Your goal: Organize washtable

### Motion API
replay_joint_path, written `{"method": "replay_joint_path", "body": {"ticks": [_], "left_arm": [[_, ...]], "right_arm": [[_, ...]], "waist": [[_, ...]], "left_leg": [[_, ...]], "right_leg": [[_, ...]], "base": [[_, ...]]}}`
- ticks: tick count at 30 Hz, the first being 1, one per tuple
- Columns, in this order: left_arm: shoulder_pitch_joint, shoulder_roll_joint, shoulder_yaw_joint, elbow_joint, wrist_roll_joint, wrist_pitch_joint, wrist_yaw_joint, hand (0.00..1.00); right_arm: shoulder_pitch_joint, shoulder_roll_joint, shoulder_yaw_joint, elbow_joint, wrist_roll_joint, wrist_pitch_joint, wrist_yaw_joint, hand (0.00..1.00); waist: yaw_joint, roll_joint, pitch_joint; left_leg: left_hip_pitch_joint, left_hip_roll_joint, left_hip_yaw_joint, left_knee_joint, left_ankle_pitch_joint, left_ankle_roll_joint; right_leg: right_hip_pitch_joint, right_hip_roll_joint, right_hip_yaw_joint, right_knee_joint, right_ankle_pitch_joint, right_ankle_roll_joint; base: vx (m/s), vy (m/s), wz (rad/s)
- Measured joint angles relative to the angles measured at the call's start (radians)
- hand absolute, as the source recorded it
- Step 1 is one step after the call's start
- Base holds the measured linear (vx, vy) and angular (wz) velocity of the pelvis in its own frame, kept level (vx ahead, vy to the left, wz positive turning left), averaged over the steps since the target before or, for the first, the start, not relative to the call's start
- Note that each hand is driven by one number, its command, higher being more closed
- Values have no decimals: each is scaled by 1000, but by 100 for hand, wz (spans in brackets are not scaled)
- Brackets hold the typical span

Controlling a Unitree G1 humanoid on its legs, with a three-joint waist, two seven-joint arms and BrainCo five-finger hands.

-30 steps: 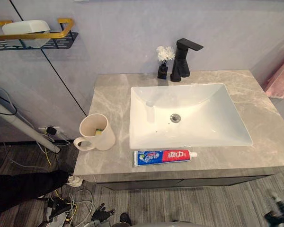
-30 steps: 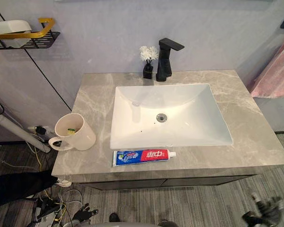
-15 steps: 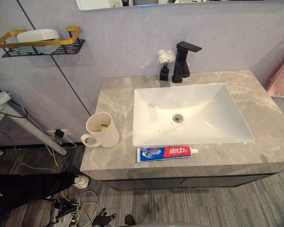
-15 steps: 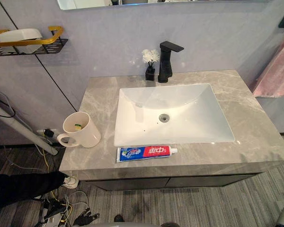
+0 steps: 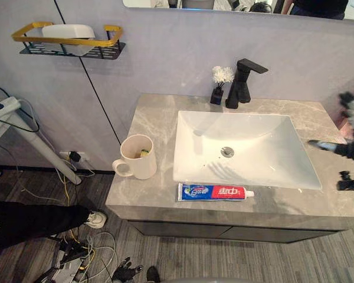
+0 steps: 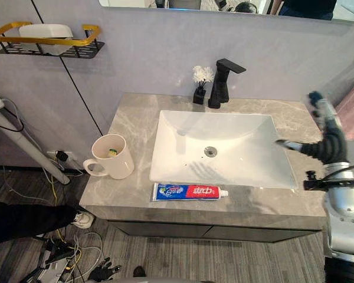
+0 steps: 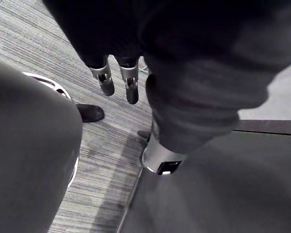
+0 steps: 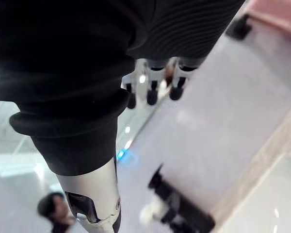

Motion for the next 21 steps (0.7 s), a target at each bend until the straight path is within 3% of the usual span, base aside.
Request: {"method": "replay_joint_path", "body": {"ticks": [9, 21], "left_arm": [[-5, 15, -40, 1, -28, -10, -24, 0], [-11, 40, -81, 1, -45, -11, -42, 0]], "right_arm": [[-6, -28, 224, -37, 68, -8, 161, 0], [24, -54, 352, -65, 98, -8, 217, 0]], "waist": [[15, -5, 0], [18, -28, -6]], "left_leg": [[-39, -10, -23, -6, 20, 15], [-66, -12, -34, -5, 38, 23]], "right_leg": [[-22, -6, -10, -12, 10, 0], [-43, -6, -28, -8, 14, -5]], "base": [[-75, 21, 7], [-1, 7, 3]]}}
